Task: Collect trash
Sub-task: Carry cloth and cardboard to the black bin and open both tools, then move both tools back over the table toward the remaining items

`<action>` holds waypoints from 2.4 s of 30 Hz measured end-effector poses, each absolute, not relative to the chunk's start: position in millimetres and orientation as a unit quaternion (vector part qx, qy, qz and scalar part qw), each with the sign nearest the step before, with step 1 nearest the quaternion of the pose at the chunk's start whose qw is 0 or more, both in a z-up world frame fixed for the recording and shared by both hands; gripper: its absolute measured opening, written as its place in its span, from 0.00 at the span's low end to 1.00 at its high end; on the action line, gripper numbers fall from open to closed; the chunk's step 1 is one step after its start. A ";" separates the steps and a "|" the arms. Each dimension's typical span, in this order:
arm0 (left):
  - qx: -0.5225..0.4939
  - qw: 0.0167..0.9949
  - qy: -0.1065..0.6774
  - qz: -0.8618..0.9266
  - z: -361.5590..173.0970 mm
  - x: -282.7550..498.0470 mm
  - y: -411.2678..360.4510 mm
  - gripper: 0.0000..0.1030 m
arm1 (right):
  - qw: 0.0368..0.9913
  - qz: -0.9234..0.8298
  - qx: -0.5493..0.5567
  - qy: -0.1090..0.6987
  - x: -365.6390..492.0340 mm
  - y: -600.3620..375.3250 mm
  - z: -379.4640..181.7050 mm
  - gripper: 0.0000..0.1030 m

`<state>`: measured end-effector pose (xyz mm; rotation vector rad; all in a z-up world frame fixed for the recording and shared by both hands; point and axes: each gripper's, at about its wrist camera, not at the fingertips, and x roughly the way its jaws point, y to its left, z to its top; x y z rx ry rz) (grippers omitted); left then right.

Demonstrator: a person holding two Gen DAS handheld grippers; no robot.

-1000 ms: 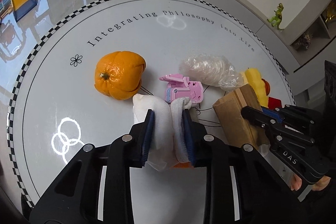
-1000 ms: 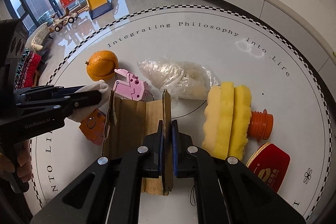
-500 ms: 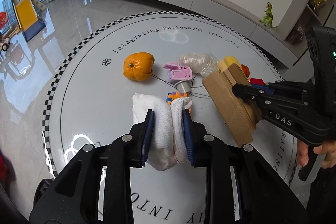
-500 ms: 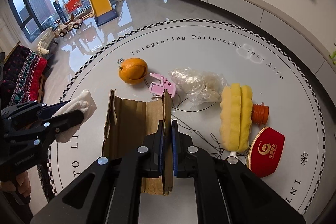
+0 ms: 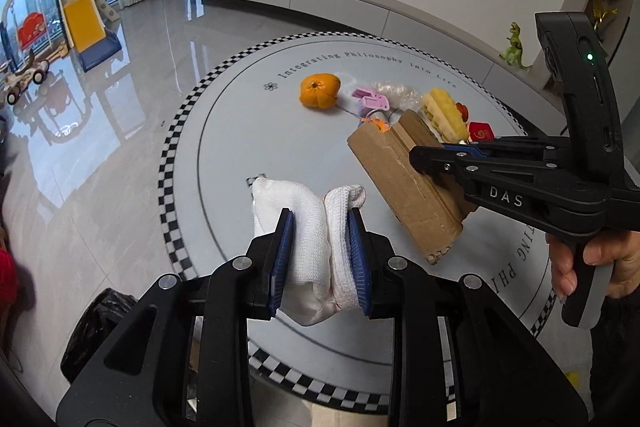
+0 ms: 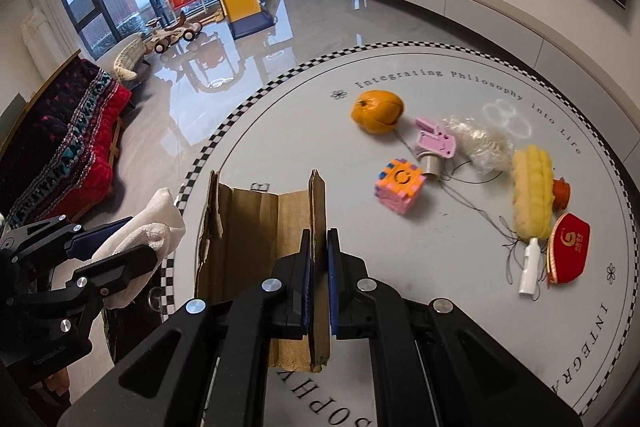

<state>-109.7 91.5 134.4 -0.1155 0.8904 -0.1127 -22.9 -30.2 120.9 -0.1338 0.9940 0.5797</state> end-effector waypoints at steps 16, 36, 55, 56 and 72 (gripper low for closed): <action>-0.122 0.890 0.434 0.070 92.6 -242.5 197.2 0.27 | 0.778 0.384 -0.114 0.483 -145.1 110.1 91.3 0.07; -0.167 0.827 0.450 0.292 36.7 -380.9 318.2 0.94 | 0.692 0.461 -0.167 0.530 -256.8 270.1 31.1 0.64; -0.187 0.833 0.453 0.256 41.3 -356.1 302.8 0.94 | 0.710 0.460 -0.130 0.516 -225.2 225.7 45.8 0.64; -0.185 0.835 0.452 0.252 43.0 -351.6 299.6 0.94 | 0.713 0.458 -0.126 0.516 -221.1 220.8 47.0 0.64; -0.131 0.861 0.469 0.147 60.4 -233.2 225.2 0.94 | 0.771 0.374 -0.055 0.513 -118.3 106.4 63.8 0.64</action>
